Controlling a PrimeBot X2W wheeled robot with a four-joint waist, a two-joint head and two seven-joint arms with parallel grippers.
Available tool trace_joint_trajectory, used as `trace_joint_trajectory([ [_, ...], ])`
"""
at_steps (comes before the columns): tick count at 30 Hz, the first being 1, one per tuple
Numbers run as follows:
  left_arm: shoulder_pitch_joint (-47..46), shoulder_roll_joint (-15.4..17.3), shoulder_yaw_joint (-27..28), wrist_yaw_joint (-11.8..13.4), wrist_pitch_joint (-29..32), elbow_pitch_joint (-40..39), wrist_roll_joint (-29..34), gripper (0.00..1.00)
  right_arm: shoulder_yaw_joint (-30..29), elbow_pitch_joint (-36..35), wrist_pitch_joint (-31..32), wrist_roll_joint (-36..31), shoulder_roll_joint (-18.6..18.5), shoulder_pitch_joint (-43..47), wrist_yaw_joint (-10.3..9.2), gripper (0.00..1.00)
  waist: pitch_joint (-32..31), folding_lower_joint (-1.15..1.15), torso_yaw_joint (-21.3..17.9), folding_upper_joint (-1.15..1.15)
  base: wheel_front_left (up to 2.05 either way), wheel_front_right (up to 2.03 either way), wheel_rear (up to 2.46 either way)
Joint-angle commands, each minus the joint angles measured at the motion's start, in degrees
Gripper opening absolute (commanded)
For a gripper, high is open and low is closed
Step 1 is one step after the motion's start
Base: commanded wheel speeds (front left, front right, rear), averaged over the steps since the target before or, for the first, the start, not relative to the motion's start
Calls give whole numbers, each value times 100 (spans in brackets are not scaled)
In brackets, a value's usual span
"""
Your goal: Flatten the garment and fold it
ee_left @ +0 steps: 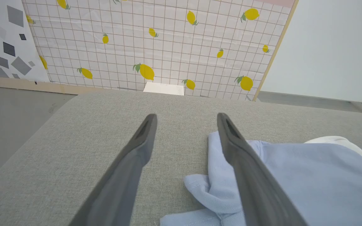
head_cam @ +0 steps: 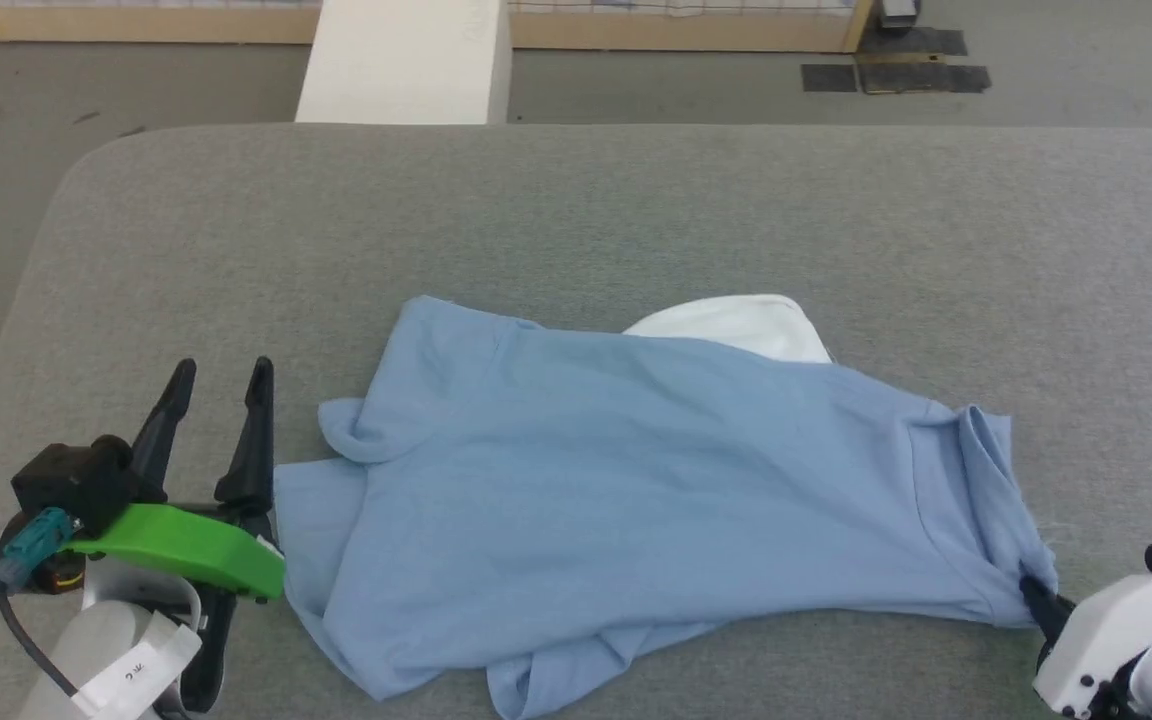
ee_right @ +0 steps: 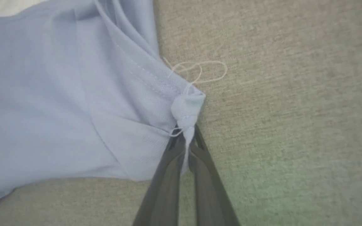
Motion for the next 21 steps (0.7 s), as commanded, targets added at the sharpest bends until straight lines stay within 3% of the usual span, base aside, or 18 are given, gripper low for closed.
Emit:
trace_joint_trajectory([
  [1, 74, 33, -1, 52, 14, -20, -29, 100, 15, 99, -131, 74, -1, 2, -9, 0, -31, 0, -64, 20, 0, 0, 0],
  [2, 92, 31, -4, 51, 25, -21, -46, 100, 39, 159, -299, 128, 0, -31, -9, 100, -44, 0, -81, 20, 0, 0, 0],
  [7, 170, 16, -50, 84, 77, -27, -67, 100, 299, -51, -1031, 260, 0, -246, -9, 100, -161, 0, -127, 20, 0, 0, 0],
  [13, 202, -16, -124, 107, 162, -16, -99, 100, 149, -680, -1633, 253, 0, -431, -9, 100, -281, 0, -106, 20, 0, 0, 0],
  [17, 40, -3, -235, 136, 453, 45, -90, 100, 30, -865, -1688, 188, 0, -480, -9, 100, -272, 0, -94, 20, 0, 0, 0],
  [21, -576, 40, -445, 109, 1130, 239, -85, 100, -19, -984, -1638, 91, 0, -550, -9, 100, -130, 0, -112, 20, 0, 0, 0],
])
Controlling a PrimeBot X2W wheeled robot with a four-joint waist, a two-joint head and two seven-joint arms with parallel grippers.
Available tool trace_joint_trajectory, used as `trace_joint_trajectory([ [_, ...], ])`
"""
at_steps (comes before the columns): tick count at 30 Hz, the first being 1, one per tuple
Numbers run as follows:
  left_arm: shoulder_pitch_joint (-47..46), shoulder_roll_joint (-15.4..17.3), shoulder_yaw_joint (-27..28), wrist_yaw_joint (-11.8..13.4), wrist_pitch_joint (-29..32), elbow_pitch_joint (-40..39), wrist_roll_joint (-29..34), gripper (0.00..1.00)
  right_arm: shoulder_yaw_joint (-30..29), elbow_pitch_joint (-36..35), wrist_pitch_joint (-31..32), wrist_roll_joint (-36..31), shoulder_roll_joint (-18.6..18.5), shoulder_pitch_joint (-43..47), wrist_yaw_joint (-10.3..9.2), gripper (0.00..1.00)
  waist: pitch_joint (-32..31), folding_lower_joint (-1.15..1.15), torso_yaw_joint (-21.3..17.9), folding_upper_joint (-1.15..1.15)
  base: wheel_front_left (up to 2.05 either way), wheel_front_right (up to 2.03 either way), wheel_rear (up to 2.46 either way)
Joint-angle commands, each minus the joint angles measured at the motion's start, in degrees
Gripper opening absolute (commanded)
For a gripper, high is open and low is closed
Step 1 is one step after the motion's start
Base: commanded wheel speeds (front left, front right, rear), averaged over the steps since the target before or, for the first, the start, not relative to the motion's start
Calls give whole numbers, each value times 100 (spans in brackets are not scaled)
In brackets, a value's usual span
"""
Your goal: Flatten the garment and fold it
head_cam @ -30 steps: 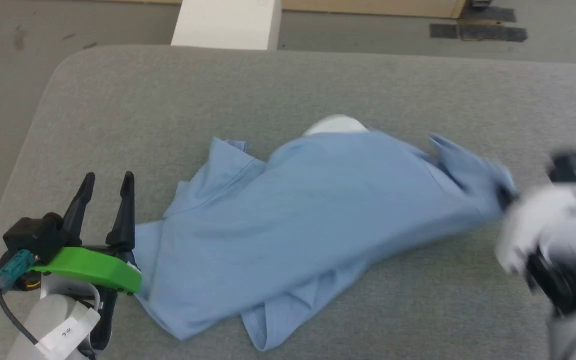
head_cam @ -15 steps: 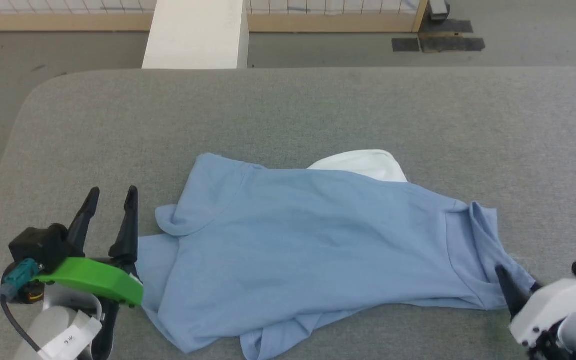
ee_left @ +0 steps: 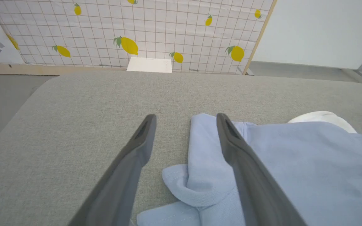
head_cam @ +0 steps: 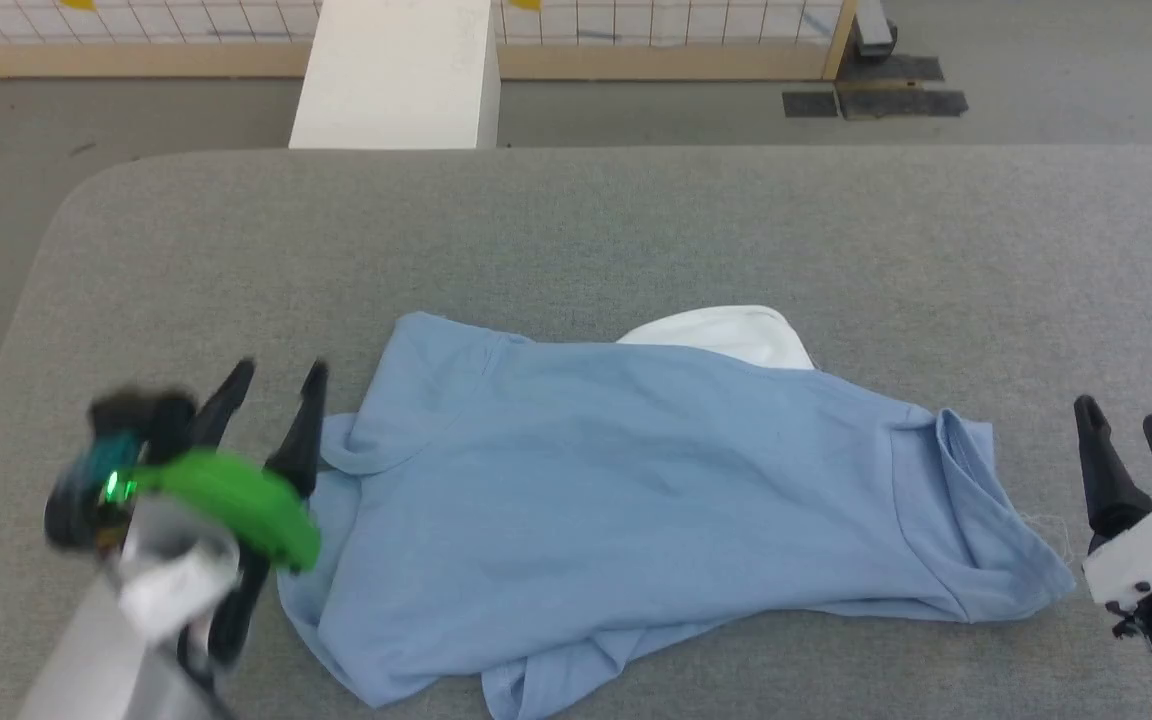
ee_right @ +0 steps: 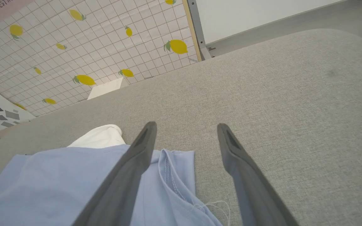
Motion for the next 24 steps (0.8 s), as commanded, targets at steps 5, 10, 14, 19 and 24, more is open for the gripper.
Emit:
trace_joint_trajectory([
  [5, -1428, 43, -438, -147, 1376, 601, -23, 100, 112, -94, 93, -111, 3, -305, -9, 100, 384, 0, -132, 20, 0, 0, 0],
  [10, -2552, 21, -860, -222, 2955, 1327, -72, 100, 295, -65, 66, -105, 3, -484, -9, 100, 741, 0, -365, 20, 0, 0, 0],
  [14, -3130, 86, -1223, -267, 3944, 1744, 59, 100, 427, -16, -6, -92, 3, -573, -9, 100, 1027, 0, -583, 20, 0, 0, 0],
  [19, -3305, 280, -1695, -311, 4834, 2190, 317, 100, 494, 90, -175, -42, 3, -587, -9, 100, 1247, 0, -796, 20, 0, 0, 0],
  [24, -3049, 271, -1933, -344, 5179, 2332, 260, 87, 483, 163, -292, -46, 3, -554, -9, 100, 1288, 0, -829, 20, 0, 0, 0],
])
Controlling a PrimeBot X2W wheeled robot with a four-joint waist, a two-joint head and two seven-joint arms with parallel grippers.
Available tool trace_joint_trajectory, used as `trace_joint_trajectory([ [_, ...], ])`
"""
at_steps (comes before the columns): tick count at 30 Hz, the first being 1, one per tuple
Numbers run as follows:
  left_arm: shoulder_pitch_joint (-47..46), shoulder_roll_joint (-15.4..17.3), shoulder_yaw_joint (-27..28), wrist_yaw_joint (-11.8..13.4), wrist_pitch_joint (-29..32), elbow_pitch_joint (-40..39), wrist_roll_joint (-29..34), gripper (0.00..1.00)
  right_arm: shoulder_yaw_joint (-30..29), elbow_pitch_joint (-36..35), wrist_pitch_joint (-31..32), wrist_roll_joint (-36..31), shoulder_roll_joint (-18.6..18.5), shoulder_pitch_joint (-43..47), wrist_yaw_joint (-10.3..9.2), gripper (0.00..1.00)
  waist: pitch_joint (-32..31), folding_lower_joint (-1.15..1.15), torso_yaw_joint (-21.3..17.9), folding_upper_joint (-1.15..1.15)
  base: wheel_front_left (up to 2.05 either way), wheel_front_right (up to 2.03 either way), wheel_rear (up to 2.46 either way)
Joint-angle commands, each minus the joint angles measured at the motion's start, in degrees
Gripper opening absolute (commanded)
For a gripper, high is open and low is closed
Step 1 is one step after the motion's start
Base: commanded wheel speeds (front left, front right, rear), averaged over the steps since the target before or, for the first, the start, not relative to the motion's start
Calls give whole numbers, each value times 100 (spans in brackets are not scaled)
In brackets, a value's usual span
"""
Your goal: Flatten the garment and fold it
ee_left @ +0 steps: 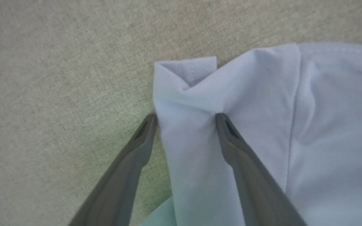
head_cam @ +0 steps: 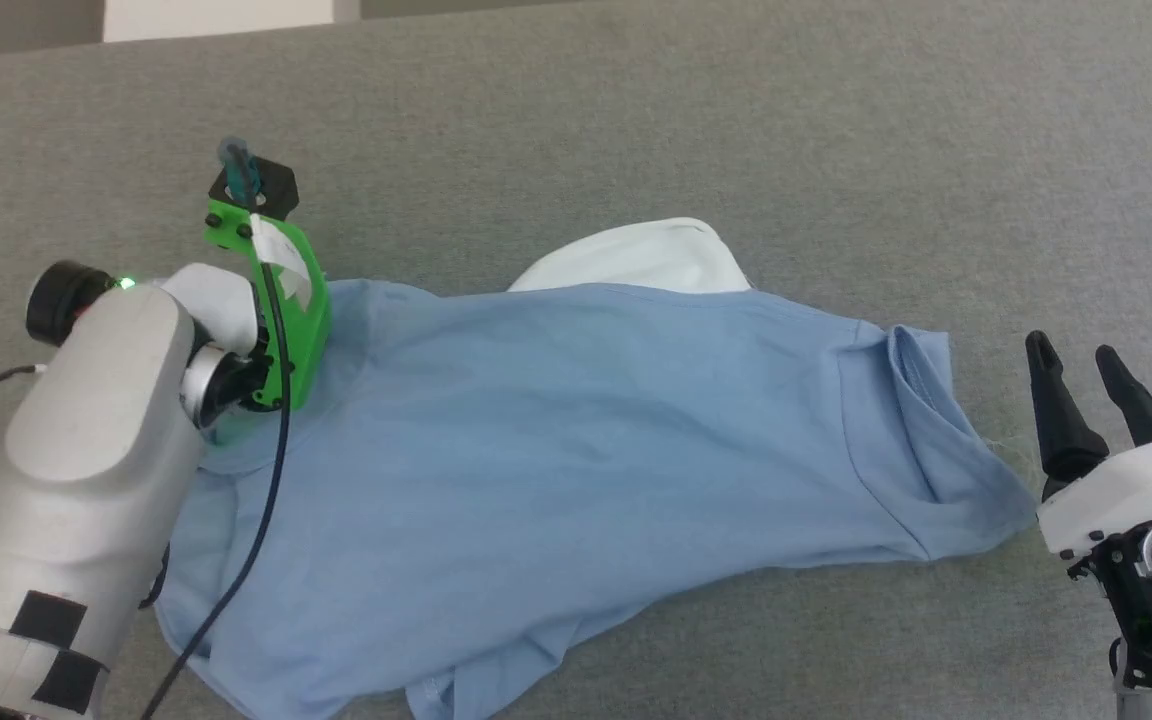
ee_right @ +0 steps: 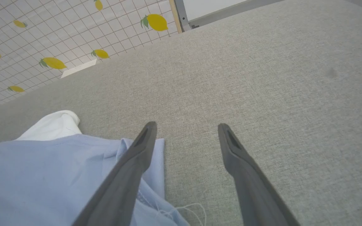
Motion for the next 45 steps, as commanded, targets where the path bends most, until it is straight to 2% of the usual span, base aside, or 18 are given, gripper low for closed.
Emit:
trace_joint_trajectory([
  [1, 270, -72, -151, -48, 95, 127, -79, 65, -3, 28, -60, 19, 3, -19, -9, 100, 63, 0, -51, 20, 0, 0, 0],
  [2, 306, -106, -153, -56, 48, 86, -140, 0, -11, 53, -82, 22, 3, -2, -9, 100, 46, 0, -17, 20, 0, 0, 0],
  [5, 341, -208, -10, -58, -213, -19, -345, 0, 18, 151, -113, 31, 3, 18, -9, 100, -67, 0, 109, 20, 0, 0, 0],
  [8, 286, -300, 341, 44, -607, -115, -623, 0, 62, 257, -127, 9, 3, 1, -9, 100, -228, 0, 242, 20, 0, 0, 0],
  [10, 200, -349, 777, 210, -1069, -258, -901, 0, 71, 364, -121, -22, 3, -14, -9, 100, -481, 0, 439, 20, 0, 0, 0],
  [14, 226, -270, 1201, 423, -1460, -448, -1112, 0, 46, 456, -91, -57, 3, 9, -9, 100, -752, 0, 687, 20, 0, 0, 0],
  [16, 742, -4, 1623, 818, -1646, -699, -1280, 0, 25, 518, -14, -89, 3, 92, -9, 100, -986, 0, 999, 20, 0, 0, 0],
  [20, 1537, 134, 1841, 1034, -1610, -804, -1489, 0, 17, 522, 43, -116, 3, 129, -9, 100, -1075, 0, 1144, 20, 0, 0, 0],
  [26, 2617, -115, 1978, 1184, -1549, -881, -1915, 0, 31, 507, 126, -134, 3, 171, -9, 100, -1148, 0, 1235, 20, 0, 0, 0],
  [27, 2717, -178, 2004, 1207, -1545, -897, -1987, 33, 34, 508, 136, -135, 3, 180, -9, 100, -1167, 0, 1239, 20, 0, 0, 0],
  [28, 2815, -235, 2040, 1237, -1593, -923, -2038, 100, 36, 515, 146, -137, 3, 198, -9, 100, -1211, 0, 1247, 20, 0, 0, 0],
  [31, 2958, -329, 2189, 1280, -1893, -1069, -2109, 100, 42, 506, 187, -146, 3, 240, -9, 100, -1280, 0, 1256, 20, 0, 0, 0],
  [34, 3006, -306, 2393, 1146, -2547, -1369, -2046, 100, 57, 474, 237, -171, 3, 276, -9, 100, -1372, 0, 1246, 20, 0, 0, 0],
  [41, 3360, -87, 2679, 706, -5065, -2146, -1141, 100, 141, 352, 412, -291, 3, 323, -9, 100, -1478, 0, 1176, 20, 0, 0, 0],
  [45, 3704, -104, 2615, 634, -5958, -2249, -720, 100, 294, 259, 756, -569, 3, 303, -9, 100, -1362, 0, 1144, 20, 0, 0, 0],
])
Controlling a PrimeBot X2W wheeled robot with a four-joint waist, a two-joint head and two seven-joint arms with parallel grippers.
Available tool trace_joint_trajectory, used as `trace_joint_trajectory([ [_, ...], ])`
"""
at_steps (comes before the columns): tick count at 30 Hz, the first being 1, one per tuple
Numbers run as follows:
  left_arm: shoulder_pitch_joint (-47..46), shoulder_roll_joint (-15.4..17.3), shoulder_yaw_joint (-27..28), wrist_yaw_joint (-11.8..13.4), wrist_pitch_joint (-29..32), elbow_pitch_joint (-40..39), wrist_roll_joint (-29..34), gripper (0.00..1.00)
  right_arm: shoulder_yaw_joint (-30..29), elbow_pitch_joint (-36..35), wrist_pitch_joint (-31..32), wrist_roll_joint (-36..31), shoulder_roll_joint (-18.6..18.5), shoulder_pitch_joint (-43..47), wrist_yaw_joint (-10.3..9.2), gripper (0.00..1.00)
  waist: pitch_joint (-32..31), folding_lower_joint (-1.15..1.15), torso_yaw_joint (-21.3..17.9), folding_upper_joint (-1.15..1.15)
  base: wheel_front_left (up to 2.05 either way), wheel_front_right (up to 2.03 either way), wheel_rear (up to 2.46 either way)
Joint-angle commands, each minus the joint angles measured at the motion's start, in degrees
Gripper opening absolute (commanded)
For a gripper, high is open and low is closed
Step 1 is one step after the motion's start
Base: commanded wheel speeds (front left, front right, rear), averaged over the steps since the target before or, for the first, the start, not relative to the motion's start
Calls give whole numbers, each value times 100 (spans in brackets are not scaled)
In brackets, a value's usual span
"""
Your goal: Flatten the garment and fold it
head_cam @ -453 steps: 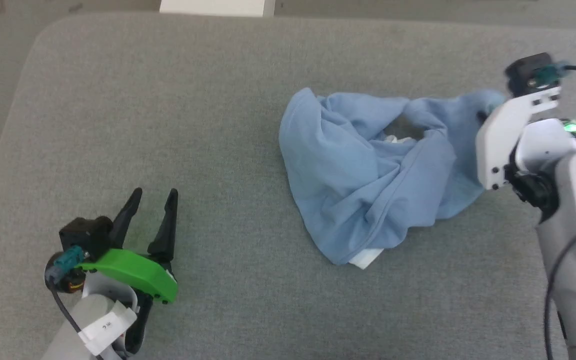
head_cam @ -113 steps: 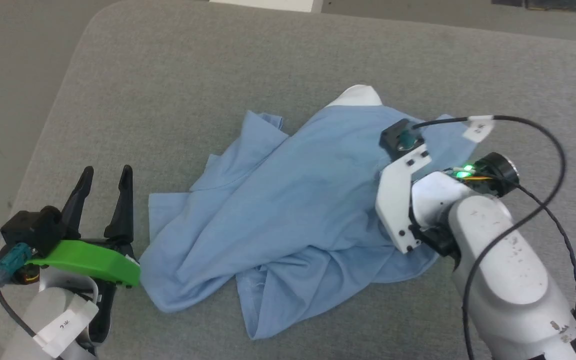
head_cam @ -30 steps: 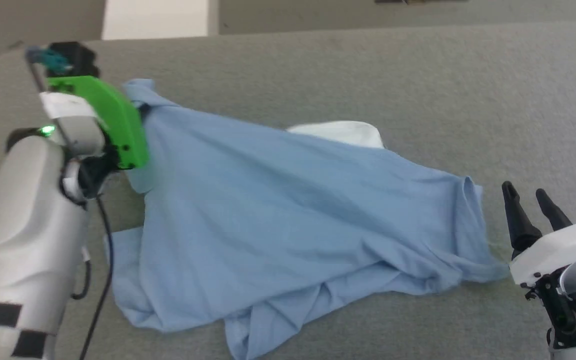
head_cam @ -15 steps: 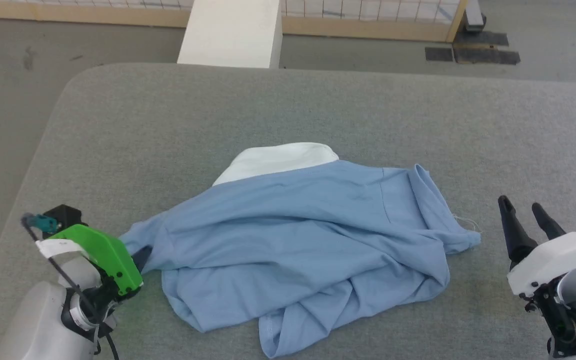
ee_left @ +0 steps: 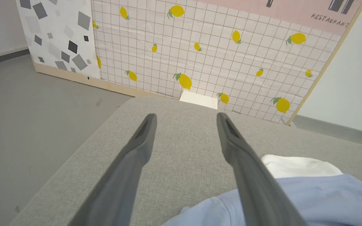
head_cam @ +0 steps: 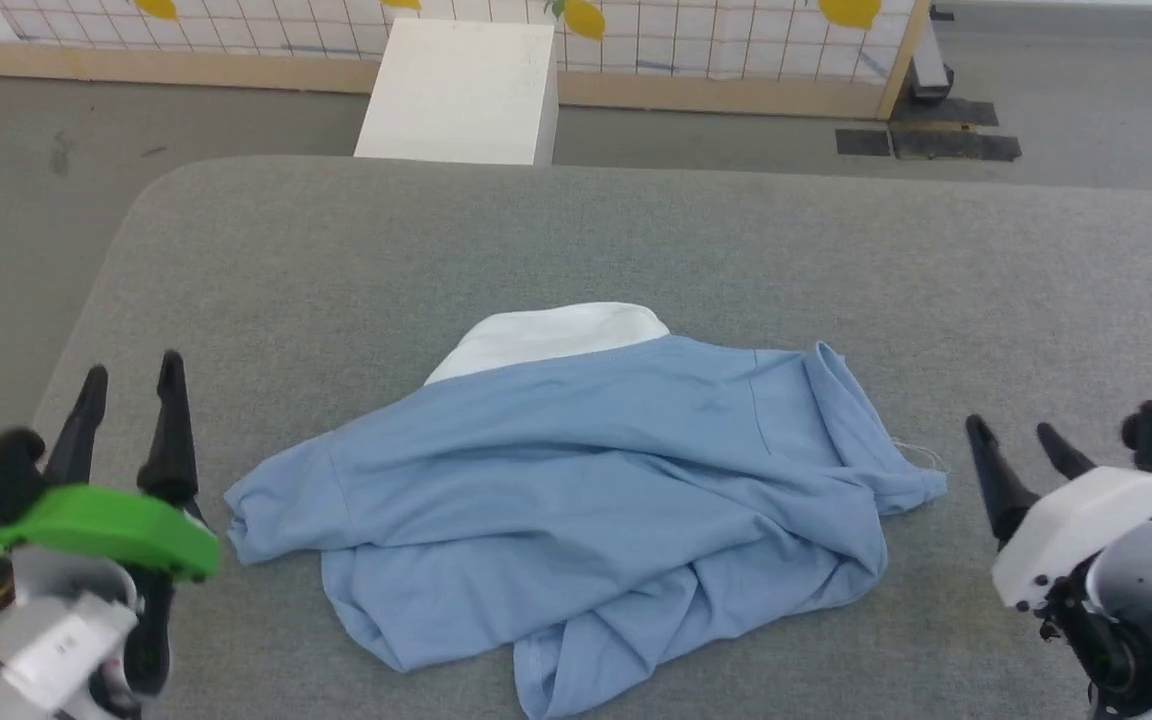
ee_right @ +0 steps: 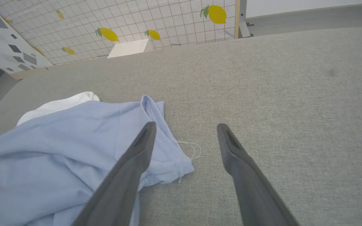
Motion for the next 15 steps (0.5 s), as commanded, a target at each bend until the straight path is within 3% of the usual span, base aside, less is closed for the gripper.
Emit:
trace_joint_trajectory([
  [1, 148, -16, -13, -27, -189, -30, 171, 100, 69, -34, 160, -141, 2, 8, -9, 100, 103, 0, -16, 20, 0, 0, 0],
  [7, 307, -120, -11, 1, -449, -126, 483, 100, 577, 45, 1499, -1058, -33, -481, -9, 100, 498, 0, -10, 20, 0, 0, 0],
  [15, 166, -211, 129, -111, -499, -276, 576, 100, 986, 514, 2581, -1476, -380, -1324, -9, 100, 1001, 0, 92, 20, 0, 0, 0],
])
